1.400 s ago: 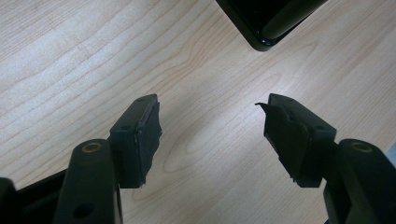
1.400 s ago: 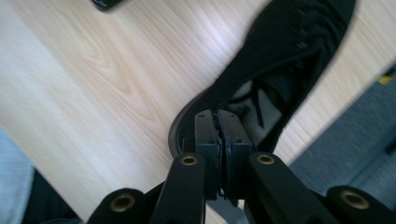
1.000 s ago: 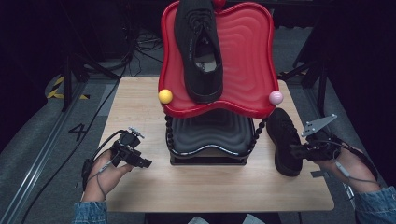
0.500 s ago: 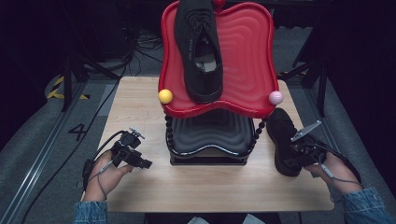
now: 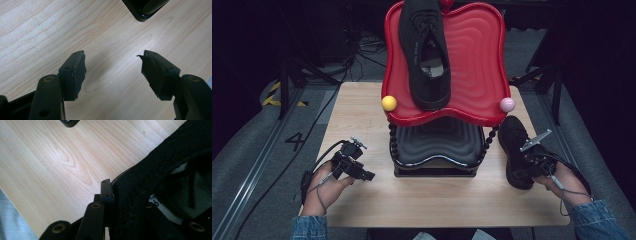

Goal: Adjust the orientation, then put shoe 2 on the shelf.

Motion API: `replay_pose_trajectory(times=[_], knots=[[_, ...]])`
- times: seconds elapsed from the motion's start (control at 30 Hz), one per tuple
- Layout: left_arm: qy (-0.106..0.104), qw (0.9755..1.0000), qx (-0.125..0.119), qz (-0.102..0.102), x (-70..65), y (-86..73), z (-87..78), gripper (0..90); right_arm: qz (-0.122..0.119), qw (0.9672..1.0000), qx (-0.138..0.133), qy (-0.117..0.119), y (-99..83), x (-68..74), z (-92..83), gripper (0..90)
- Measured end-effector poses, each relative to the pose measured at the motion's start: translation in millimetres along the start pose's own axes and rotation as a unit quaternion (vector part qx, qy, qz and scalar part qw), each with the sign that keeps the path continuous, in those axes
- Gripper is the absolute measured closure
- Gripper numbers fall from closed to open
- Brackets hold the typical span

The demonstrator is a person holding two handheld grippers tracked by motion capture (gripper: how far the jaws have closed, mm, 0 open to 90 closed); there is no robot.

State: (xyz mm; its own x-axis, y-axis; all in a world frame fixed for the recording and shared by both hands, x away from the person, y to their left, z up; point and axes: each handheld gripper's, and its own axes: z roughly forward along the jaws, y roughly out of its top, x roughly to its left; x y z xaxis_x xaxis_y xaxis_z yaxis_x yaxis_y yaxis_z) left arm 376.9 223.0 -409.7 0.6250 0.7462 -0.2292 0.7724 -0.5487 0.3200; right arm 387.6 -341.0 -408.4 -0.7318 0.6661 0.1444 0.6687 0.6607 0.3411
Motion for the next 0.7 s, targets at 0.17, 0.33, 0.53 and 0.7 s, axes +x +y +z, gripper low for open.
replay_pose_trajectory(times=[0.17, 0.33, 0.53, 0.7], knots=[[-0.001, 1.0000, 0.000, 0.001, 0.3, 0.3, 0.8, 36.4, -0.001, 1.0000, 0.003, 0.003, 1.1, -0.4, -0.6, 87.4], [-0.002, 1.0000, -0.001, 0.000, 1.2, 0.2, 1.0, 36.5, 0.001, 1.0000, 0.003, -0.004, 1.8, 0.7, -1.3, 88.2], [-0.005, 1.0000, 0.000, -0.001, 1.1, -0.6, 1.2, 36.5, 0.005, 1.0000, 0.000, -0.001, 4.8, 2.7, -12.0, 88.1], [-0.007, 1.0000, -0.001, 0.000, 0.6, 0.2, 1.6, 36.5, 0.003, 1.0000, -0.005, -0.005, 8.4, 6.5, -25.5, 88.1]])
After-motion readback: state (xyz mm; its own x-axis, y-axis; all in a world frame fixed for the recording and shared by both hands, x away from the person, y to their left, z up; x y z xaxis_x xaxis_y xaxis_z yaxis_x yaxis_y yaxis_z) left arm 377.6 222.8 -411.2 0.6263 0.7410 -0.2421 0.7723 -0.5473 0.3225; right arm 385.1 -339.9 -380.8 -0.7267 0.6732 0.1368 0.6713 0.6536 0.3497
